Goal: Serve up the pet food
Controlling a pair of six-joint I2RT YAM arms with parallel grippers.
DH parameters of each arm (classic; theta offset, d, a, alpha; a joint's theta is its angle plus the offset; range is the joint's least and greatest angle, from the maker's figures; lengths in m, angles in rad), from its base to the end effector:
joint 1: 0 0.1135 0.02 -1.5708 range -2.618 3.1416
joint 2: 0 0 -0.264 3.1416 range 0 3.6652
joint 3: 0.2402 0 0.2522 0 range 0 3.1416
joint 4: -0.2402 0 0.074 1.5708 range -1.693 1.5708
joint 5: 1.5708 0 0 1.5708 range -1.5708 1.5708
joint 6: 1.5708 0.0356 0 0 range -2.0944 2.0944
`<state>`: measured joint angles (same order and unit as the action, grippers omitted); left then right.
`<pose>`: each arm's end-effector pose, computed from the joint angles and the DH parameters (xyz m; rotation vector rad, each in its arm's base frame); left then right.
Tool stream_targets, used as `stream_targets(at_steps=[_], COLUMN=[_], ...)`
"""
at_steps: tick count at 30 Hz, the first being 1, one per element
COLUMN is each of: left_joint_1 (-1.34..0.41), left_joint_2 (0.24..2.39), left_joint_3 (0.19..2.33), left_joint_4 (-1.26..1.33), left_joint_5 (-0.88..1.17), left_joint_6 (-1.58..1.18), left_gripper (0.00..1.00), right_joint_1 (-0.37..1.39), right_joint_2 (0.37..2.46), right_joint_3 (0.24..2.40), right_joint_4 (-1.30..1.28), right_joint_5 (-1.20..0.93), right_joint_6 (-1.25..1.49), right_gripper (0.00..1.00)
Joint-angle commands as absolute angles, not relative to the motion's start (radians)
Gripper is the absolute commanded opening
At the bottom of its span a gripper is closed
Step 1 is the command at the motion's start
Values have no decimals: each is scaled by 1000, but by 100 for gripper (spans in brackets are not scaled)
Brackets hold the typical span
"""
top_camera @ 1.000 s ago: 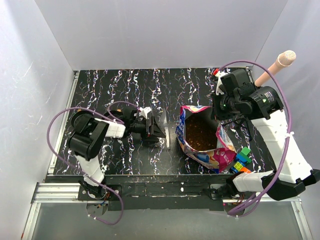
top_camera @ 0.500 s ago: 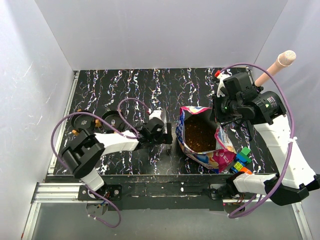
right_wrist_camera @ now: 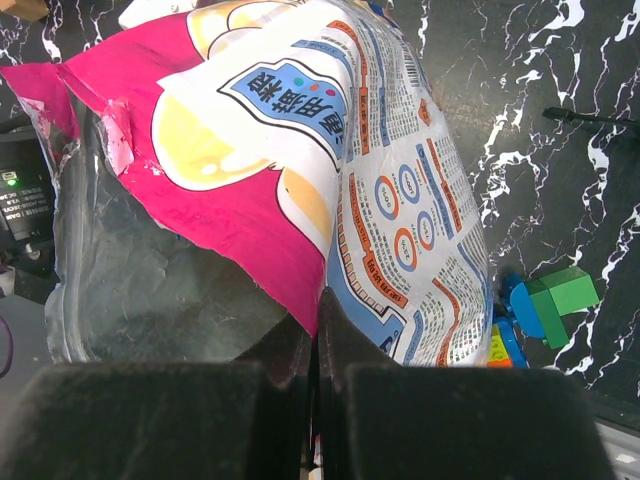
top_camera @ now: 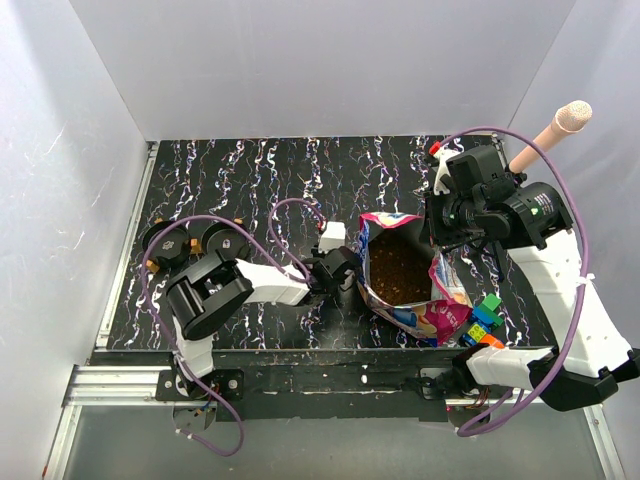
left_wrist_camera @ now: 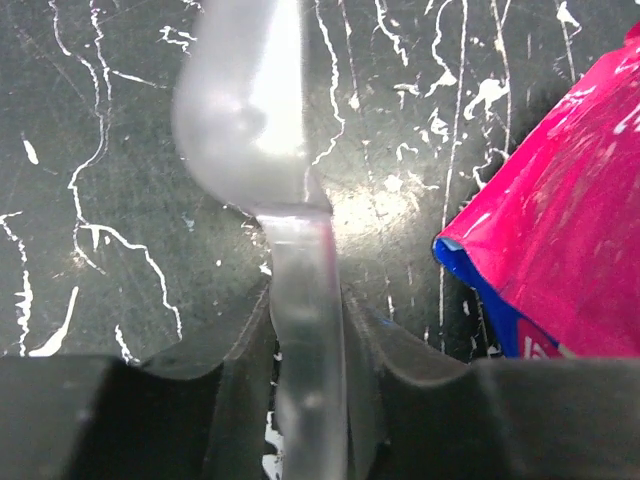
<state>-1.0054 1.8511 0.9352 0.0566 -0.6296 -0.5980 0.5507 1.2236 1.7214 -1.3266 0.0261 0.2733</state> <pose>0.2089 -0.2902 0.1316 0.1856 2.2234 -0.0897 0.1631 0.0991 0.4507 -0.3236 2.4074 0.3493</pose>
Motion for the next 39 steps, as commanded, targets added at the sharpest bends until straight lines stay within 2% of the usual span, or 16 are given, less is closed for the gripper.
stream_targets(at_steps=[1, 3, 6, 11, 14, 20, 23, 30, 33, 39], left_joint_1=[-1011, -1008, -970, -850, -815, -796, -759, -758, -758, -755], left_joint_2=[1893, 1827, 1671, 1380, 1284, 1168, 1138, 1204, 1250, 1319], left_joint_3=[931, 920, 905, 916, 975, 1170, 1355, 1664, 1753, 1870], left_joint_4=[-58, -101, -217, -389, -536, -826, -1056, -1258, -1301, -1322], left_joint_5=[-571, -558, -421, 67, 239, 267, 247, 279, 365, 443], left_joint_6=[-585, -581, -601, -708, -745, -762, -816, -827, -871, -931], left_gripper=[19, 1, 0, 0, 0, 0, 0, 0, 0, 0], right_joint_1=[557, 557, 557, 554, 554, 552, 548, 569, 604, 597], right_joint_2=[1196, 1204, 1236, 1328, 1409, 1571, 1647, 1694, 1693, 1735], right_joint_3=[1796, 1790, 1793, 1868, 1943, 2129, 2253, 2283, 2253, 2401], right_joint_4=[-1229, -1203, -1171, -1140, -1094, -1060, -1039, -983, -969, -1043], right_joint_5=[-40, -25, 42, 199, 258, 394, 394, 307, 389, 595], right_joint_6=[308, 310, 336, 345, 302, 215, 184, 215, 232, 232], right_gripper=[1, 1, 1, 1, 1, 1, 1, 1, 1, 1])
